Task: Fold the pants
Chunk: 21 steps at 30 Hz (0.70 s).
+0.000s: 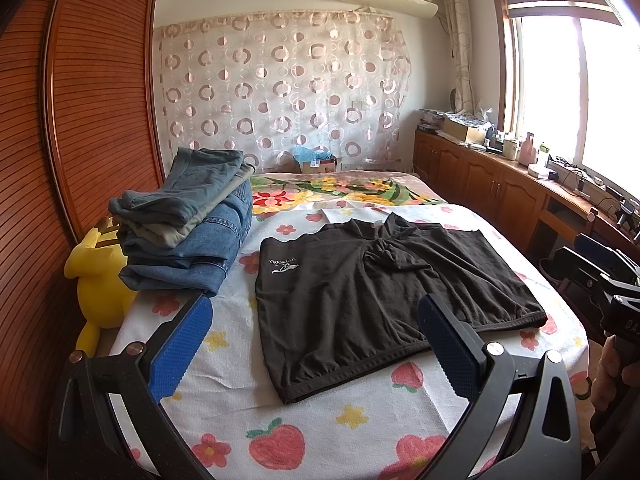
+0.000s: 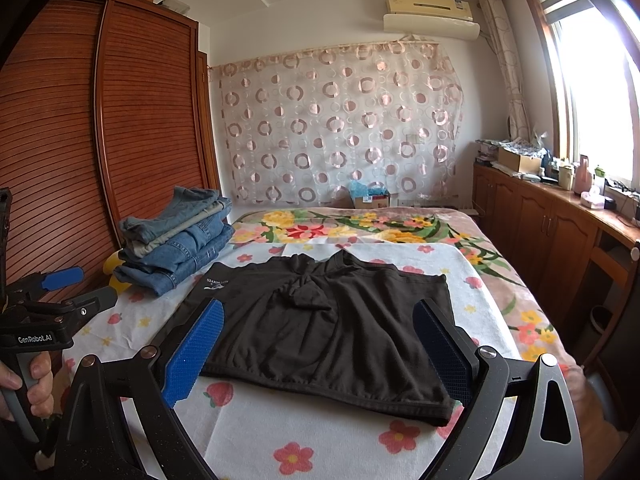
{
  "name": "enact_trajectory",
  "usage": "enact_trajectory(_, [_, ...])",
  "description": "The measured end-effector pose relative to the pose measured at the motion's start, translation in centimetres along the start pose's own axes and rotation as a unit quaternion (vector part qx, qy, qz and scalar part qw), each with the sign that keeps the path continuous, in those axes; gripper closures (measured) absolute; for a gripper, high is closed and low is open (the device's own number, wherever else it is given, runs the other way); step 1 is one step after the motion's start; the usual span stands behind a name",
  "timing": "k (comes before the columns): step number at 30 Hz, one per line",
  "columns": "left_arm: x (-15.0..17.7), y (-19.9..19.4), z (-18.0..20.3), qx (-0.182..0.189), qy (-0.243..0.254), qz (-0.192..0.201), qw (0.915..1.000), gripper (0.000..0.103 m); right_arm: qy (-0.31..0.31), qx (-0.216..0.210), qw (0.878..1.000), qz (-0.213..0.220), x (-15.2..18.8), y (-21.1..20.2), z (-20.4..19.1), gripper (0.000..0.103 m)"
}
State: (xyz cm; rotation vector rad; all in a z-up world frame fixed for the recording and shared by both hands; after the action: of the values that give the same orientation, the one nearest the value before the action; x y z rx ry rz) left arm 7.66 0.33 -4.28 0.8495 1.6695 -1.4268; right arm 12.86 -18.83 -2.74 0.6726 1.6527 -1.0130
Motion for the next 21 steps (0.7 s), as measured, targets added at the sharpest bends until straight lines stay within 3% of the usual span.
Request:
enact_trajectory(16, [0.8,0.9,0.1,-0.001,0.003,-0.007,1.0,0.0,0.005,0.001,1.0,0.0,0.0,0.1,0.0,0.007])
enact_trajectory(21, [1.0,1.8,1.3,0.02,0.012,-0.009,0.9997,0.0,0.006,0.005,1.0,0.0,0.1,0.4,0.7,0.007])
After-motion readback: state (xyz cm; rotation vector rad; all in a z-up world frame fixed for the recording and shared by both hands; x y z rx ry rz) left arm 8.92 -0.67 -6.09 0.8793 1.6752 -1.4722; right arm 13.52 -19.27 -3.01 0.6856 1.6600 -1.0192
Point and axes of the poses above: each gripper's, at about its wrist camera, not at the fingertips, and y roughly the way its jaws point, z to its right, x to its underside, the point moved 9 cm from there along y, roughly the way its jaws point, and after that the axes turned 10 degrees about -x, right-handed, at the moved point
